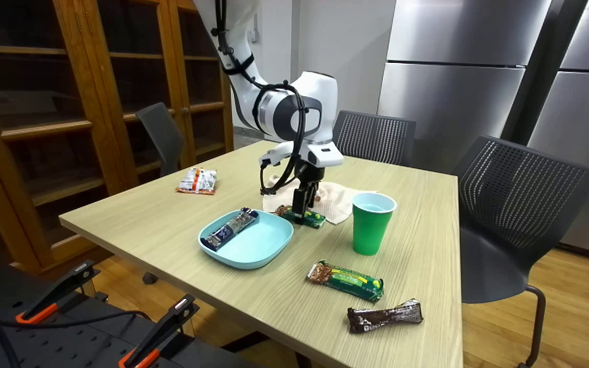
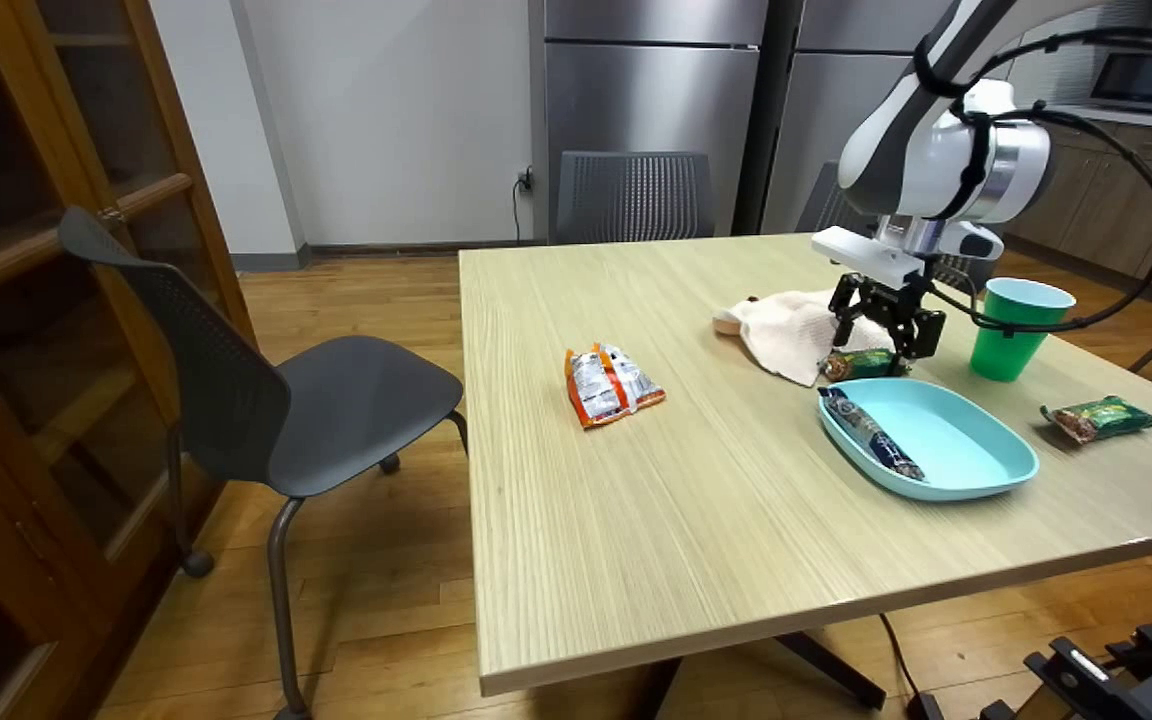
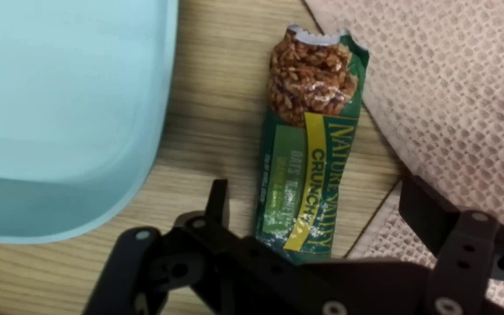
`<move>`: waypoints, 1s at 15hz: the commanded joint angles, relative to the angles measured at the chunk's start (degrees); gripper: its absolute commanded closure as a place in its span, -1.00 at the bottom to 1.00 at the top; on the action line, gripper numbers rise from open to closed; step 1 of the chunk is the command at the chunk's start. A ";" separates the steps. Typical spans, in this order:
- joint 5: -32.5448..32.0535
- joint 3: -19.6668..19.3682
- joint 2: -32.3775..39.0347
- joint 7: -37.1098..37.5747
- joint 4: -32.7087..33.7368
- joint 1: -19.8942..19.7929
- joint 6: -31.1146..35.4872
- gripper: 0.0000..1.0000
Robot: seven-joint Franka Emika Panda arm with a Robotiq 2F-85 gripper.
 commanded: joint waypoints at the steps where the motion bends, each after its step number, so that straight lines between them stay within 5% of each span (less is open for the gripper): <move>1: -0.48 0.01 -0.04 1.53 1.27 0.04 -1.90 -0.73; 3: -0.59 -0.04 0.04 1.49 1.31 0.11 -1.80 -0.31; 10: -0.78 -0.49 -1.56 1.56 -0.46 0.49 -1.19 0.72; 15: -0.72 -0.02 -5.47 -0.40 -3.54 -0.11 -1.65 0.73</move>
